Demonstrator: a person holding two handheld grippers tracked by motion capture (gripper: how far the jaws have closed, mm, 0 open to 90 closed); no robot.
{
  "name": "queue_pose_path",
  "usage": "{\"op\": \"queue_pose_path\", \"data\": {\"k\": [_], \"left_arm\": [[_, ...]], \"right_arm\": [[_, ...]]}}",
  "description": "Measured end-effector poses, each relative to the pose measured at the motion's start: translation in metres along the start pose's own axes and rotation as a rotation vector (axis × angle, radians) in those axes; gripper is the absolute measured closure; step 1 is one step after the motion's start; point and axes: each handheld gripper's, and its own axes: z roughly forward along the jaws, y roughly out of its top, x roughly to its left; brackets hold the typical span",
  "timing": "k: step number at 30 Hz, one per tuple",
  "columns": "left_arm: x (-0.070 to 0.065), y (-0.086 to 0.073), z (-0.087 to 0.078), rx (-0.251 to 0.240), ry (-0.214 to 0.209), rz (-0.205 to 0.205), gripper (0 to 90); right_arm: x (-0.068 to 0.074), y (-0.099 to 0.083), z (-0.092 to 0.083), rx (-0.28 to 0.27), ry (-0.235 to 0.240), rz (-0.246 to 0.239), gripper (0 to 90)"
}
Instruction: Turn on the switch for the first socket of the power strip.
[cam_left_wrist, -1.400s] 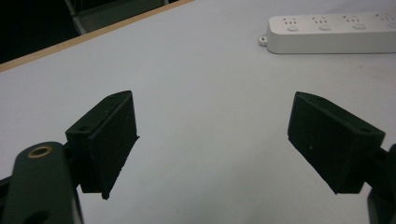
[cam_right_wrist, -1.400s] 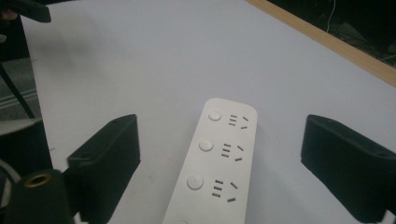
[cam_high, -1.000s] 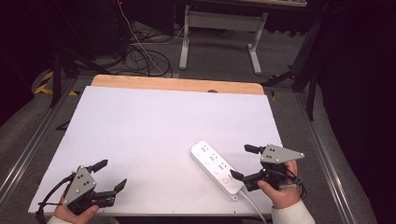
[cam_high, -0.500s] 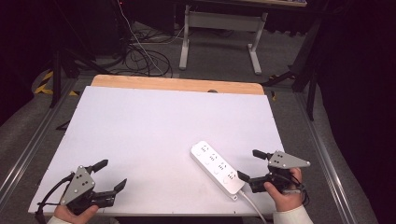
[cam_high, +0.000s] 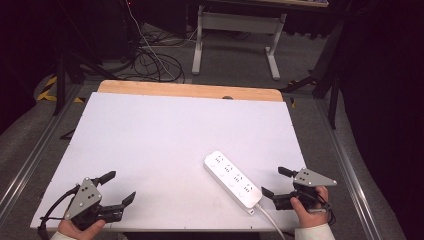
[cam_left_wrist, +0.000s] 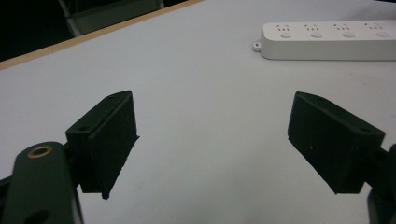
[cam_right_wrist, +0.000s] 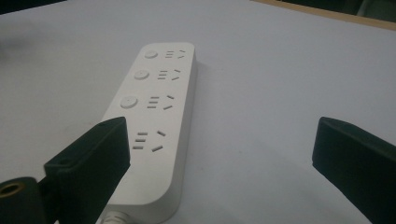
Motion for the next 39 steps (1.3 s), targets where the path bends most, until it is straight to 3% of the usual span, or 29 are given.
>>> {"op": "queue_pose_path", "data": {"k": [5, 10, 16, 20, 26, 39], "left_arm": [[0.000, 0.000, 0.000, 0.001, 0.000, -0.005, 16.6], [0.001, -0.001, 0.000, 0.005, 0.003, -0.004, 16.6], [0.002, -0.002, 0.002, 0.018, 0.002, -0.004, 16.6], [0.003, -0.002, 0.002, 0.018, 0.000, -0.011, 16.6], [0.003, -0.002, 0.002, 0.012, -0.001, -0.001, 16.6], [0.003, -0.003, 0.001, 0.003, -0.010, 0.005, 16.6]], "right_arm": [[-0.003, -0.010, -0.001, -0.003, -0.033, 0.015, 4.8], [-0.005, -0.022, -0.003, 0.043, -0.049, 0.012, 5.4], [-0.004, -0.032, -0.007, 0.032, -0.078, 0.036, 5.3], [-0.004, -0.032, -0.006, 0.030, -0.100, 0.044, 5.5], [-0.002, -0.025, -0.012, -0.030, -0.113, 0.010, 6.3], [0.001, -0.022, -0.013, -0.024, -0.101, -0.031, 6.3]]}}
